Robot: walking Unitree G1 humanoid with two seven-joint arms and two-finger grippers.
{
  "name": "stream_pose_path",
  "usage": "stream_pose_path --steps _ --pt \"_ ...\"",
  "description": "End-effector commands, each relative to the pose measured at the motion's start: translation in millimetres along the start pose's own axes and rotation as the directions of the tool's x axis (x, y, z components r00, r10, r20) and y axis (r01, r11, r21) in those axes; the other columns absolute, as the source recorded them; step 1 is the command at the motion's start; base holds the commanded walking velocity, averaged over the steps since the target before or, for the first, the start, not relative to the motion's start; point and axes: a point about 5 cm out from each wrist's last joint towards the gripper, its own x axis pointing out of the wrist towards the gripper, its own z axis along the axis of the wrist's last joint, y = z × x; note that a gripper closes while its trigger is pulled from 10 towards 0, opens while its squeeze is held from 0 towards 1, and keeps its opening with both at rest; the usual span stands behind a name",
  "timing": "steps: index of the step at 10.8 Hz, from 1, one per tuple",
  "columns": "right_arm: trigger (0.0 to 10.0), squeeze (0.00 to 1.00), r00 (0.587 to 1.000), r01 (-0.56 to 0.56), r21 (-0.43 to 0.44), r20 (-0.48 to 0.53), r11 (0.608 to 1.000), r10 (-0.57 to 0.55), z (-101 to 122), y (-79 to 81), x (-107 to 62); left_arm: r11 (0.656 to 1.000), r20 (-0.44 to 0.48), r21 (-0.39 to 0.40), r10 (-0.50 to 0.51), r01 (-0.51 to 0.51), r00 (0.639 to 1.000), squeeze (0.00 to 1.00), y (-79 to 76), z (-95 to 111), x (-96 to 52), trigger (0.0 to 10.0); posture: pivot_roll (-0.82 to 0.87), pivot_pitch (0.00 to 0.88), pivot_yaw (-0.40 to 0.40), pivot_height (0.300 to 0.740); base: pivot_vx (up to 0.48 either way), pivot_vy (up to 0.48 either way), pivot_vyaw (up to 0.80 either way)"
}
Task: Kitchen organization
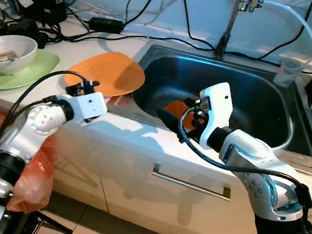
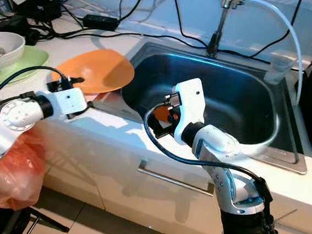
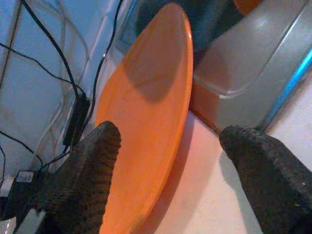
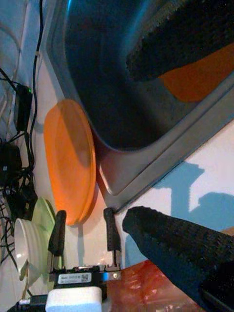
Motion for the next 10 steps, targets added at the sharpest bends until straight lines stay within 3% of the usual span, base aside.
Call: stream_pose_path --steps 1,3,5,8,10 --pt "10.0 0.00 1.000 0.004 -0.010 0.015 1.000 -0.004 4.6 -1.5 0.6 0.997 0.020 -0.004 -0.078 0.078 0.997 1.00 -20.0 7.1 6.9 10.0 0.05 0.000 -0.005 0.740 0.000 0.000 0.00" --pt "10.0 0.00 1.000 0.004 -0.010 0.016 1.000 -0.004 5.1 -1.4 0.8 0.997 0.026 -0.024 -0.066 0.067 0.997 1.00 -24.5 13.5 14.3 10.0 0.05 0.000 -0.006 0.740 0.000 0.000 0.00" --pt "10.0 0.00 1.000 -0.018 0.013 0.022 1.000 0.017 6.8 2.7 0.6 0.998 0.038 -0.046 -0.050 0.052 0.998 1.00 -32.3 25.3 32.9 10.0 0.04 0.000 0.001 0.740 0.000 0.000 0.00" --pt "10.0 0.00 1.000 -0.003 0.026 0.006 1.000 0.003 1.4 5.4 -4.7 0.999 0.024 -0.045 -0.030 0.031 0.999 1.00 -38.4 32.0 48.7 10.0 0.01 0.012 0.021 0.740 0.000 0.000 0.00" --pt "10.0 0.00 0.999 -0.031 0.150 0.014 0.988 0.029 1.0 10.0 -9.3 0.999 0.019 -0.035 -0.038 0.039 0.999 1.00 -40.3 34.5 55.8 10.0 -0.01 0.026 0.030 0.740 0.000 0.000 0.00"
